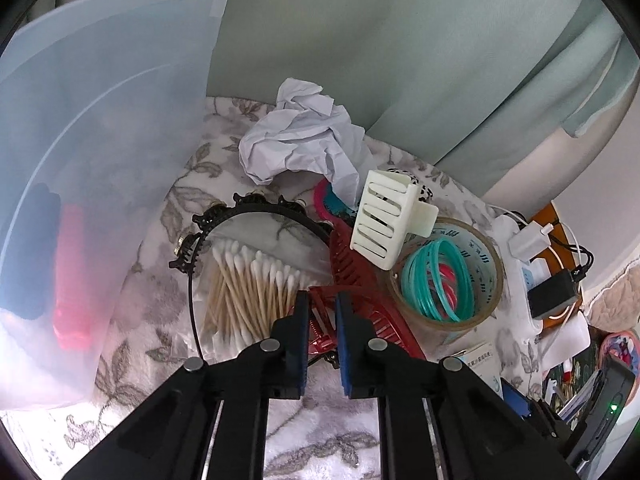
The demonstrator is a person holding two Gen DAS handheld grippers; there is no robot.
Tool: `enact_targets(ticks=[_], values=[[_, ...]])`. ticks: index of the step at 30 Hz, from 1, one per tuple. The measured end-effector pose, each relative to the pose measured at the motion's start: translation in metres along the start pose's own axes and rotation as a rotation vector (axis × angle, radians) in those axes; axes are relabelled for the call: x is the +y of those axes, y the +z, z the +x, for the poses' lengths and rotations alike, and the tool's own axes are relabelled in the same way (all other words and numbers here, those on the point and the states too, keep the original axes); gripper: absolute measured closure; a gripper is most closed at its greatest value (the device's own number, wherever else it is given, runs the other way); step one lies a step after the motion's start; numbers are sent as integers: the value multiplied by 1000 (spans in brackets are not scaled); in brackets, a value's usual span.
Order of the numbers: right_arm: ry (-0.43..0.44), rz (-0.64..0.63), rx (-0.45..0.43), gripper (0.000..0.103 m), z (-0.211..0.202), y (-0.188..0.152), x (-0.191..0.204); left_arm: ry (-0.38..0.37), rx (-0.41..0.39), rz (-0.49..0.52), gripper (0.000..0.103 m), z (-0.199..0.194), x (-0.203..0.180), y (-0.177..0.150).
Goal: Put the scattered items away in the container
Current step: 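Grasp the red claw clip with the left tool while the right tool grasps the medicine box, then carry the red clip and medicine box over the clear box with both tools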
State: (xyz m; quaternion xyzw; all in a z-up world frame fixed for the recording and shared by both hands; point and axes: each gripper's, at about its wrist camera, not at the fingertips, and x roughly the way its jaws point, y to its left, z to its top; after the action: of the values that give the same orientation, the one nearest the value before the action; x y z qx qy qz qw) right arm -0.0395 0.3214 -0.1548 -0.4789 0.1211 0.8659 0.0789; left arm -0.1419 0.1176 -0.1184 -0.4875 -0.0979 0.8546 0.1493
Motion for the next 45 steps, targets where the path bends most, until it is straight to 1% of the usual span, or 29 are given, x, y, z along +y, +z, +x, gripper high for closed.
enact_targets(ticks=[3,5,12,13,15,17,25,31,42,45], values=[[3,9,-4,23,0,0,-1,15,4,1,91,1,-1,0],[6,18,-8,25,-2,-2,-2,19,5,-2,91,1,-1,0],[6,56,-14,39,-6,-4,-9,28,12,-7,91,1,-2,0],[5,62,-15,42,-7,-4,-10,27,10,-12,92,0,-1,-1],[5,73,-16,46,-8,-5,-12,22,4,-21,94,-3,-1,-2],[13,91,-13,47,-9,-6,-15,16,0,-28,97,-6,-1,-2],[30,137,-28,49,-27,-9,-21,18,-23,-14,98,-26,-7,-6],[37,138,-68,52,-51,-6,-19,6,-56,-11,98,-49,-10,-10],[57,130,-151,52,-100,-2,-11,-35,-122,4,98,-94,-17,-11],[71,102,-172,52,-115,0,-8,-53,-151,3,98,-111,-19,-11]])
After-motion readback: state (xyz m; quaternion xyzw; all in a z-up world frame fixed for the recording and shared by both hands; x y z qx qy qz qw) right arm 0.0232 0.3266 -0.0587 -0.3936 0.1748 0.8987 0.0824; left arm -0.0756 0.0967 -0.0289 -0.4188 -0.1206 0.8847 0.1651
